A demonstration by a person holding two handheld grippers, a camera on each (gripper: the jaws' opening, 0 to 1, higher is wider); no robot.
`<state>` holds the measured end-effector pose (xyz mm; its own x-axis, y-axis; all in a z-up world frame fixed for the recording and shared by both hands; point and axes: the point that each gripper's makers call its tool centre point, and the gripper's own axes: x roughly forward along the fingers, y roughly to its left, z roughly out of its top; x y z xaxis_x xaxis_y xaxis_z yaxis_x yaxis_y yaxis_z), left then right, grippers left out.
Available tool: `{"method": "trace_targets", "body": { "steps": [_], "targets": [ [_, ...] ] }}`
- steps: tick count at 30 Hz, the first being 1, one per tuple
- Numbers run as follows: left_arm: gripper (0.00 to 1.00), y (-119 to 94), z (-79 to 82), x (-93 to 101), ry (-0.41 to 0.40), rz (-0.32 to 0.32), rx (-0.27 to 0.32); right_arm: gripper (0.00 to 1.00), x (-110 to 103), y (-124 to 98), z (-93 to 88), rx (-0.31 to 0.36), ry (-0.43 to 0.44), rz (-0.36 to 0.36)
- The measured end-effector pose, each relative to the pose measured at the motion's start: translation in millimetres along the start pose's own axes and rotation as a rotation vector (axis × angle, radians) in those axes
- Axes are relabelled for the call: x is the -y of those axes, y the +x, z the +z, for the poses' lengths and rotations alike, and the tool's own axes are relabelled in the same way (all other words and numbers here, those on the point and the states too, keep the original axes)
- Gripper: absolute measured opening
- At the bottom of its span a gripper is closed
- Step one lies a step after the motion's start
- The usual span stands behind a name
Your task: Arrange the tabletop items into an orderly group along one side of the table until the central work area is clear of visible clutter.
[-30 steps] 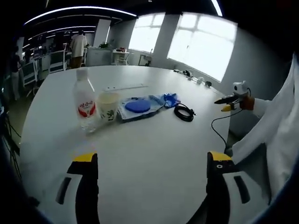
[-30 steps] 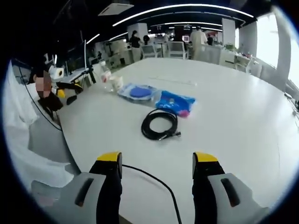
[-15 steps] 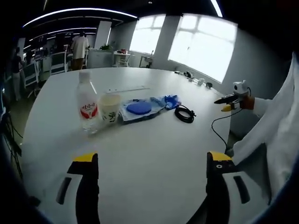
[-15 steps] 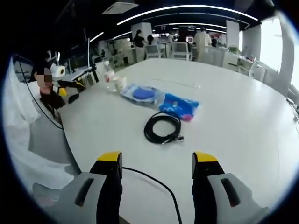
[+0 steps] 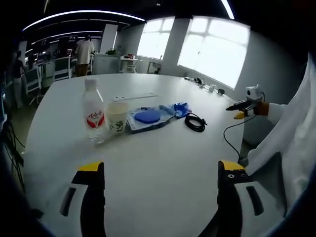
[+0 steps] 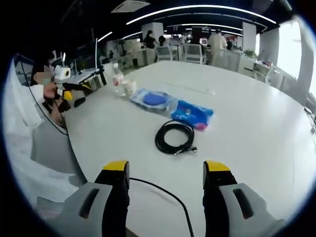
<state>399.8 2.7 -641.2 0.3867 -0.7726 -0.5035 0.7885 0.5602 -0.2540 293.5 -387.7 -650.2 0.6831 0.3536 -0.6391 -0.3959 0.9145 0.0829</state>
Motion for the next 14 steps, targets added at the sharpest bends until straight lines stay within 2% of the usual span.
{"method": "trace_targets", "body": {
  "steps": [14],
  "targets": [
    [0.97,1.5,2.6,2.4,0.013,-0.003,0.001,0.58,-3.8,6.3,4.9,-0.002,-0.011,0.015]
  ]
}}
